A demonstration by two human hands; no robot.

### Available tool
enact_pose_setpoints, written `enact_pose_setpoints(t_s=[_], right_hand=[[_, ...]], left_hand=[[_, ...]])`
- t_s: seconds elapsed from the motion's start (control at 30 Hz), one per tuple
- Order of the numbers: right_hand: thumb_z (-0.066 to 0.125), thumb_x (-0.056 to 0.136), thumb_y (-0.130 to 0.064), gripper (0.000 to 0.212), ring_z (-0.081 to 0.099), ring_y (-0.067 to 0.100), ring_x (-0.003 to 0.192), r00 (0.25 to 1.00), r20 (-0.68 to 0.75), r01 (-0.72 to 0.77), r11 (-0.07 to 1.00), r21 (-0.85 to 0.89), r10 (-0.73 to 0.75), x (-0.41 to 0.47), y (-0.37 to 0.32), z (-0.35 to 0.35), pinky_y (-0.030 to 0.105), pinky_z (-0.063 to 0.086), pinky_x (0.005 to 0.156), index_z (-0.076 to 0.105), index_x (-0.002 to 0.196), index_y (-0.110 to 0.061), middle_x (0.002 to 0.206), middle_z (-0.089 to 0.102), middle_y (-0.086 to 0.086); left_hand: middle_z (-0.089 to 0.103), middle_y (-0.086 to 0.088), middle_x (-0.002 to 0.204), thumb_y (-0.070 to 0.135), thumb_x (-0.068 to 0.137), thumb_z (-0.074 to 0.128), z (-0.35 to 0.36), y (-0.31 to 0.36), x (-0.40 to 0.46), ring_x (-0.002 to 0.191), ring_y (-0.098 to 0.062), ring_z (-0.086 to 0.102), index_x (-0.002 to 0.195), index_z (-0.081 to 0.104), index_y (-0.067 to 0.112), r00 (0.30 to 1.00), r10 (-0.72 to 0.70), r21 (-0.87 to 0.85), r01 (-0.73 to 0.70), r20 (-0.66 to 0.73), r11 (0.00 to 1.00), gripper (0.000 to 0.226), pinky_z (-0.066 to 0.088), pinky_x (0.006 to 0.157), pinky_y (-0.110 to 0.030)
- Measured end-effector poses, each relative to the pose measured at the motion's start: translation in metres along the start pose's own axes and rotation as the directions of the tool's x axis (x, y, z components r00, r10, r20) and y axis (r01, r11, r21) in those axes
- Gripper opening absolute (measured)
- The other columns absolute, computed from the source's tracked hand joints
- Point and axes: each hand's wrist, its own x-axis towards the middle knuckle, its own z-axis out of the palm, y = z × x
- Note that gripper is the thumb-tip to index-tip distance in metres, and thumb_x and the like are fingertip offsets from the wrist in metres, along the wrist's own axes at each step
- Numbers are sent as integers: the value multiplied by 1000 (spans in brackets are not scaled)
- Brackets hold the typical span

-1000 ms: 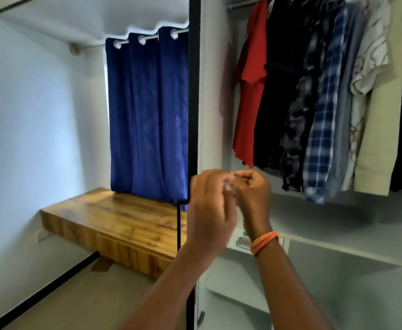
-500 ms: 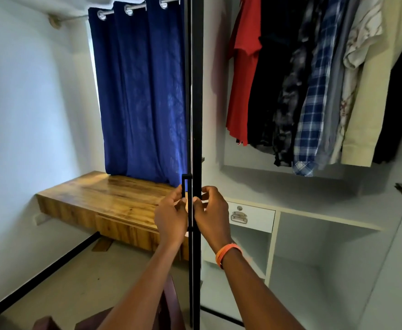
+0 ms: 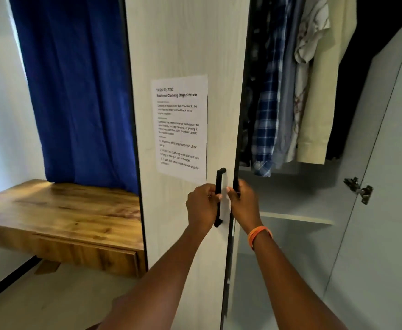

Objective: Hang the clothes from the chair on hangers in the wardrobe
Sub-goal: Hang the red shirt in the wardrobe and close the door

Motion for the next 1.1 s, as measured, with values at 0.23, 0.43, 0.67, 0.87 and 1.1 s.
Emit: enact_pose_setpoints(t_s=[0.23,0.43,0.67,0.87,1.1], right_hand=[[53,102,-22,20,65,21,101,999,51,7,998,58,-10,82,61,-13,30,51,84,59,118,-11,108,68,6],[54,101,-22,26,62,20,111,995,90,34,993,115,-44,138,95,-9,43,51,98,59,125,-12,119,66,6],[53,102,-28,33,61,21,114,1000,28,-6,986,169,1,149,107,4,39,50,99,58,129,-11,122,65,8],[56,98,-5,32,62,24,114,983,-95,-151,987,58,156,110,103,4,18,42,92,60,130,-4,122,66,10],[57,91,0,12,52,5,71,916,-325,-274,958,-83,234,25,100,-40,-2,35,60,66,98,-1,90,63,5]], left_hand=[[73,3,85,19,84,76,76,-3,57,76,-16,70,95,73,15,999,-34,-187,40,35,982,12,59,78,-43],[68,11,76,19,82,78,112,-3,95,72,-16,70,88,70,22,997,-67,-214,74,43,974,10,59,74,-47],[67,13,76,20,83,78,126,-6,102,74,-17,70,86,68,22,999,-38,-197,30,-37,980,11,60,76,-43],[73,-4,93,3,88,70,123,-5,83,84,-15,67,99,72,8,992,-97,-134,86,-77,987,13,48,76,-11],[64,2,92,3,93,60,130,21,6,85,-11,60,98,69,8,994,-45,-199,64,97,978,11,36,66,0]])
